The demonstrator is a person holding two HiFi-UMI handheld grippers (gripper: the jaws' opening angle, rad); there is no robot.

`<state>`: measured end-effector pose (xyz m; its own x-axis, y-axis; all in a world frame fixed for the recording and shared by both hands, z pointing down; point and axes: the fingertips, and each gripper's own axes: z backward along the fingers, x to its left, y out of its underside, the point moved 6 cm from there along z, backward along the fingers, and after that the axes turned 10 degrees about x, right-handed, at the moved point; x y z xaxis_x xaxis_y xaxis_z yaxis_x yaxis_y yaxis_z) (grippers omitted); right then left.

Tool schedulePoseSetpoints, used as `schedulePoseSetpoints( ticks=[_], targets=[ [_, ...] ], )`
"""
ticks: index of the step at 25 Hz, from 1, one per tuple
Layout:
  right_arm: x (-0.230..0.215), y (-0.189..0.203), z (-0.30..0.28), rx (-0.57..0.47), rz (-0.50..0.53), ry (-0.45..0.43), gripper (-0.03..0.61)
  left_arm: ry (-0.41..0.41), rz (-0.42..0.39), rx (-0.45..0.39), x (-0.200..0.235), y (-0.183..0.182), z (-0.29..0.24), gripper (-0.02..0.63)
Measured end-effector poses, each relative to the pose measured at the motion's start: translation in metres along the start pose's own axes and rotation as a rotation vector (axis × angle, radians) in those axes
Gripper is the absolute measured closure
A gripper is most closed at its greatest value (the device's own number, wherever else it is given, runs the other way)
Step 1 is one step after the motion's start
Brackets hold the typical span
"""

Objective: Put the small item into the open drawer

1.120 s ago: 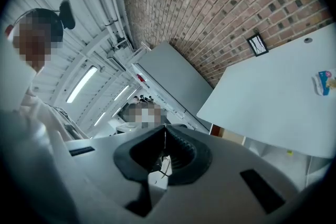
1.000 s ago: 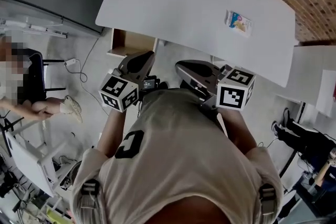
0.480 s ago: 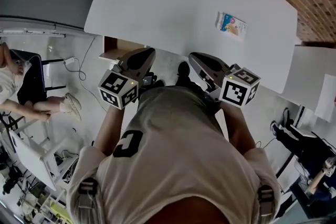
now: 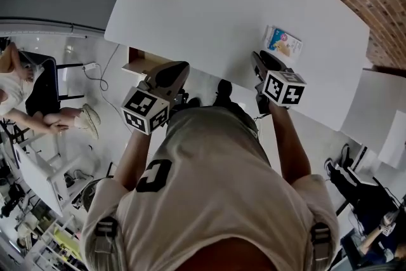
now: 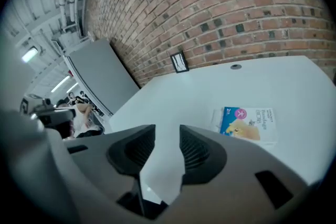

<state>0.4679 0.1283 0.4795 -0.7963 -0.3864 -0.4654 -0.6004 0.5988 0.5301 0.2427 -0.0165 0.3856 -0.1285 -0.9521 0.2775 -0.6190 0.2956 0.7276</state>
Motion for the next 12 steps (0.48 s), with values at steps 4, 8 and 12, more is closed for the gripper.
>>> schedulePoseSetpoints(
  ticks=[4,8,12],
  targets=[
    [-0.042,-0.002,-0.030,0.057,0.072,0.174,0.451,-0.039,-0.010,0.000,-0.004,-0.001,-0.004,0.607],
    [-0.070,-0.001,-0.058,0.150,0.121,0.320,0.449,-0.073,-0.026,0.023,-0.005,0.003,0.000,0.607],
    [-0.081,-0.008,-0.081,0.205,0.194,0.423,0.448,-0.126,0.001,0.029,0.004,0.006,0.015,0.607]
  ],
)
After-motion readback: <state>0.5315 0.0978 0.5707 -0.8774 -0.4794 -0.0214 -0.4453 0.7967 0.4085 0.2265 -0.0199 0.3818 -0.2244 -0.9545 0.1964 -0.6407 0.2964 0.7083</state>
